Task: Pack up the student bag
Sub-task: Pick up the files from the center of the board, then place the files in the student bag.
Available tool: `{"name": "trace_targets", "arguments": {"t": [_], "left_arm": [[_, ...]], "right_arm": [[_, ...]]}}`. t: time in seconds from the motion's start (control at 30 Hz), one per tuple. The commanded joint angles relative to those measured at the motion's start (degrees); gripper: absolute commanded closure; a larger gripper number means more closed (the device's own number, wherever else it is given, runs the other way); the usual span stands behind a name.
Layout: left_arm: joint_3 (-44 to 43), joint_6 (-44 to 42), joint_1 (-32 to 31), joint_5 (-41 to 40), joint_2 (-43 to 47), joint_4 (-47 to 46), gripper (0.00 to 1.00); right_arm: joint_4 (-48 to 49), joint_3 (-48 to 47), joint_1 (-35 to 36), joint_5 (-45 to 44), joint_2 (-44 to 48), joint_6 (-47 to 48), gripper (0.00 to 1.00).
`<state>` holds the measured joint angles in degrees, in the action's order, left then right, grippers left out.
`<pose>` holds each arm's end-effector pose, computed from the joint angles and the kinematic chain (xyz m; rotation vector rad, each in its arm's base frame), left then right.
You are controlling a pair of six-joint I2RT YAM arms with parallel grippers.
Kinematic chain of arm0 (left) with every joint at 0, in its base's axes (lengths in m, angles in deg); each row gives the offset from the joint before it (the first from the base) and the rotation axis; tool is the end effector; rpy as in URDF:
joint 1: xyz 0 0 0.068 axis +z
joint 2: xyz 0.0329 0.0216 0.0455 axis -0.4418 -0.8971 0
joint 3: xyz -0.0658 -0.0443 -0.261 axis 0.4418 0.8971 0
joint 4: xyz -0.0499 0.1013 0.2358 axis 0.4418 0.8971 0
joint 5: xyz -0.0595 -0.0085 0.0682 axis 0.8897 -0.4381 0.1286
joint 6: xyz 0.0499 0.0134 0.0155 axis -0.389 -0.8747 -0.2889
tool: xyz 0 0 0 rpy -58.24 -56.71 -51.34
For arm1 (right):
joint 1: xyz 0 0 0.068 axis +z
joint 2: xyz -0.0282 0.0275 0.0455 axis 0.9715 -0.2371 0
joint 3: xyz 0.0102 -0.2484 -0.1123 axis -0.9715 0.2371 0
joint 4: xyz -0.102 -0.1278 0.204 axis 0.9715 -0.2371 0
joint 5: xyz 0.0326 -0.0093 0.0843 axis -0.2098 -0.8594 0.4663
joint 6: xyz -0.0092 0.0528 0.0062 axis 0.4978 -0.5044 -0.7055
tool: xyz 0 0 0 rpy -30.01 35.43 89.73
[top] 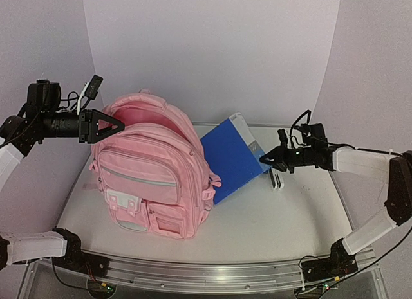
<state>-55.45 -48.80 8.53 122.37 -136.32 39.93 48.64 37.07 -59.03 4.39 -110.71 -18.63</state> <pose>0.1595 -0.0792 0.4166 0.7908 1.8217 -1.0947 0.2930 0.1157 0.2226 -0.1276 2.3195 1.2629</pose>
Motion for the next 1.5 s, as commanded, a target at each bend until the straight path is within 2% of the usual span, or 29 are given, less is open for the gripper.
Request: {"name": "trace_targets", "arguments": {"t": [0.0,0.43,0.5,0.6,0.83,1.03,1.2,1.47], "left_arm": [[0.23,-0.88,-0.06,0.88,-0.56,2.20,0.41],[-1.49,-0.67,-0.11,0.26,0.31,4.51,0.41],[-1.78,-0.70,-0.08,0.29,0.32,4.89,0.41],[-2.12,-0.56,-0.06,0.38,0.24,5.32,0.41],[-2.82,0.25,-0.06,1.39,0.05,5.50,0.40],[-3.69,-0.04,-0.02,2.79,-0.99,7.18,0.40],[-4.14,-0.45,-0.07,3.73,-0.78,8.19,0.40],[-3.97,-1.60,-0.07,6.27,-0.24,9.80,0.39]], "right_arm": [[1.42,-3.41,0.23,-0.96,9.14,-1.66,1.00],[-1.25,-19.33,0.26,-1.03,23.11,1.69,1.00],[0.20,-21.52,0.33,-0.13,24.00,1.60,1.00],[7.76,-22.66,0.71,2.97,24.83,-1.08,1.00],[21.76,-22.11,7.20,5.10,23.27,-5.44,1.00],[25.91,-23.88,16.28,1.36,19.53,-1.10,1.00],[30.26,-24.11,18.27,1.05,15.33,-0.64,1.00],[30.68,-25.90,19.55,-1.92,11.58,5.27,1.00]]}}
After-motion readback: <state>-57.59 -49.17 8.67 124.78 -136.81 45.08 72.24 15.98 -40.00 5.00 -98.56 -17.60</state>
